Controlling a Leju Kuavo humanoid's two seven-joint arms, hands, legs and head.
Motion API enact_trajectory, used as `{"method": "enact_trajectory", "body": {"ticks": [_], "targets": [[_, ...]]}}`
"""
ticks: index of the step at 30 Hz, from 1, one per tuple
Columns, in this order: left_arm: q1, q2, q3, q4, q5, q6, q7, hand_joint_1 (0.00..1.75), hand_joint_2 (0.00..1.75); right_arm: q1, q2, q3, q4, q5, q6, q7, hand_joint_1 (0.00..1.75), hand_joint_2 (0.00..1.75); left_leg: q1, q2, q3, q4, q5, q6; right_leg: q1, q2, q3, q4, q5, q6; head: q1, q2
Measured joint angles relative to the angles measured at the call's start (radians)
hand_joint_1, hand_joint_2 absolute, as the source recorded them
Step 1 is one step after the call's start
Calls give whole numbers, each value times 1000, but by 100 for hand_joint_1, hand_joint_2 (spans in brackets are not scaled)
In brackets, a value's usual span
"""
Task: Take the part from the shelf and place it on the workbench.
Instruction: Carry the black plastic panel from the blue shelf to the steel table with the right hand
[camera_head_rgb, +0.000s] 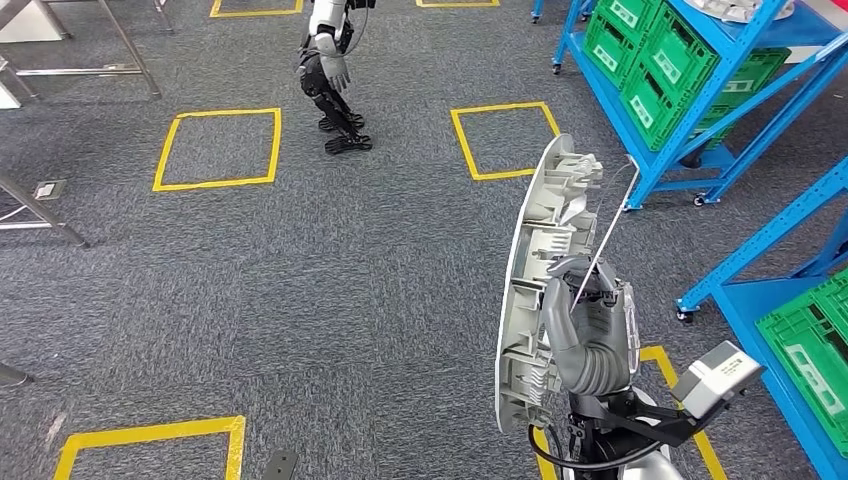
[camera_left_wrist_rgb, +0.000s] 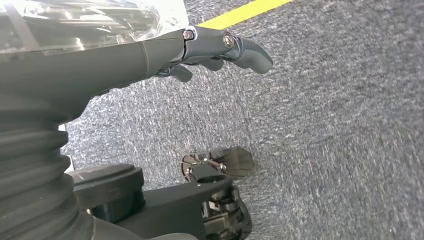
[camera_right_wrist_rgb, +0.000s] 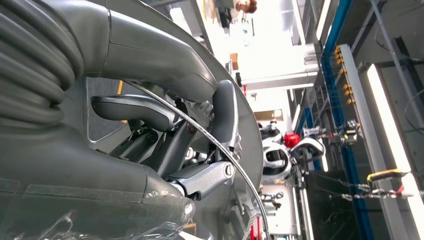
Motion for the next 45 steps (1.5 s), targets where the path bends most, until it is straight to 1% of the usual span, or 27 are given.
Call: {"method": "enact_trajectory", "body": {"ticks": [2,3,5,7,9,12,13,14,15,18,20,22,23,25,26,28,29,30,32,34,36,38,40,41,43,44,45], "targets": [[-1,-1,0,0,1,0,0,0,175,0,0,0,0,0,-1,0,175,175,-1,-19,1,6,-6,-4,-1,23,46,-117,75,-6,0,0],[-1,-1,0,0,1,0,0,0,175,0,0,0,0,0,-1,0,175,175,-1,-28,-1,10,-8,-8,-1,38,69,-170,95,-9,-1,0],[-1,-2,0,0,1,0,0,0,175,-1,0,0,1,0,-2,0,175,175,2,-43,-8,14,-7,-18,1,55,88,-215,97,-13,-2,0],[2,-2,0,0,1,0,0,0,175,-1,0,0,2,0,-2,1,175,175,7,-53,-13,13,-6,-30,2,43,92,-226,98,-20,-2,0],[3,-2,0,0,2,0,0,0,175,-2,1,0,2,0,-2,1,175,175,6,-33,-23,38,-25,-42,-1,26,102,-237,100,-30,-5,0],[0,-2,0,0,3,0,0,0,175,-2,1,1,2,0,-2,0,175,175,8,14,-99,201,-102,-56,0,-5,114,-242,96,-39,-12,0],[1,-1,0,0,3,0,0,0,175,-2,1,1,2,0,-2,0,175,175,10,19,-124,252,-116,-59,0,-15,116,-241,94,-40,-12,0],[2,-1,0,0,3,0,0,0,175,-2,1,1,2,0,-2,1,175,175,12,21,-136,272,-114,-61,0,-23,118,-240,92,-40,-12,0],[2,-1,0,0,3,0,0,0,175,-1,1,1,2,0,-2,1,175,175,13,23,-128,254,-92,-62,0,-31,119,-239,89,-38,-12,0],[0,-1,0,0,3,0,0,0,175,-2,1,1,2,0,-2,1,175,175,9,56,-36,73,-8,-53,2,-51,129,-237,79,-28,-12,0],[-1,-1,0,0,3,0,0,0,175,-2,1,1,2,0,-2,1,175,175,1,75,-8,15,-1,-39,6,-62,132,-238,76,-17,-10,0],[1,0,0,0,4,0,0,0,175,-3,1,1,2,0,-3,1,175,175,-2,64,-9,9,0,-23,5,-72,135,-241,74,-6,-9,0],[2,0,0,0,4,0,0,0,175,-3,2,1,2,0,-3,1,175,175,-1,58,-8,5,1,-17,4,-67,134,-236,67,-1,-8,0],[1,0,0,0,4,0,0,0,175,-3,2,1,2,0,-3,1,175,175,3,46,-5,-1,4,-5,1,-35,108,-176,28,5,-4,0],[0,0,0,0,4,0,0,0,175,-3,2,1,2,0,-3,1,175,175,3,39,-5,-1,4,-2,1,-17,78,-117,-1,5,-1,0],[0,0,0,0,4,0,0,0,175,-2,2,1,2,0,-4,1,175,175,0,24,-4,0,2,2,1,-3,12,7,-45,5,1,0],[0,-1,0,0,4,0,0,0,175,-1,2,1,2,0,-4,2,175,175,-1,15,-4,1,1,3,1,-2,-7,34,-43,5,2,0],[0,-1,0,0,4,0,0,0,175,-1,2,1,2,0,-4,2,175,175,-2,6,-4,3,1,3,1,-2,-8,25,-22,4,2,0],[0,-1,0,0,4,0,0,0,175,-1,2,1,2,0,-4,2,175,175,-1,-14,-2,7,-3,1,0,14,32,-84,55,0,2,0],[-1,-2,0,0,4,0,0,0,175,-2,2,1,2,0,-4,3,175,175,-1,-32,-7,15,-6,-7,-1,42,77,-190,100,-5,2,0],[0,-2,0,0,4,0,0,0,175,-1,2,1,3,0,-4,3,175,175,0,-46,-15,18,-3,-17,2,51,90,-220,98,-10,1,0],[3,-2,0,0,4,0,0,0,175,-2,2,1,3,0,-4,3,175,175,3,-48,-18,18,-4,-29,2,37,94,-228,99,-19,1,0],[3,-3,0,0,4,0,0,0,175,-3,2,1,3,0,-4,3,175,175,3,-19,-35,58,-32,-40,-1,19,103,-237,101,-30,-3,0],[1,-3,0,0,4,0,0,0,175,-3,3,1,3,0,-4,3,175,175,3,1,-57,106,-58,-44,-1,8,107,-239,100,-34,-5,0],[0,-3,0,0,4,0,0,0,175,-3,3,2,3,0,-4,3,175,175,8,18,-115,227,-108,-52,0,-12,111,-239,97,-38,-7,0],[1,-3,0,0,4,0,0,0,175,-3,3,2,3,0,-4,3,175,175,10,20,-134,264,-115,-55,0,-21,112,-239,96,-38,-7,0],[2,-3,0,0,5,0,0,0,175,-3,3,2,3,0,-4,3,175,175,12,21,-135,267,-104,-56,0,-29,113,-239,95,-37,-7,0]]}}
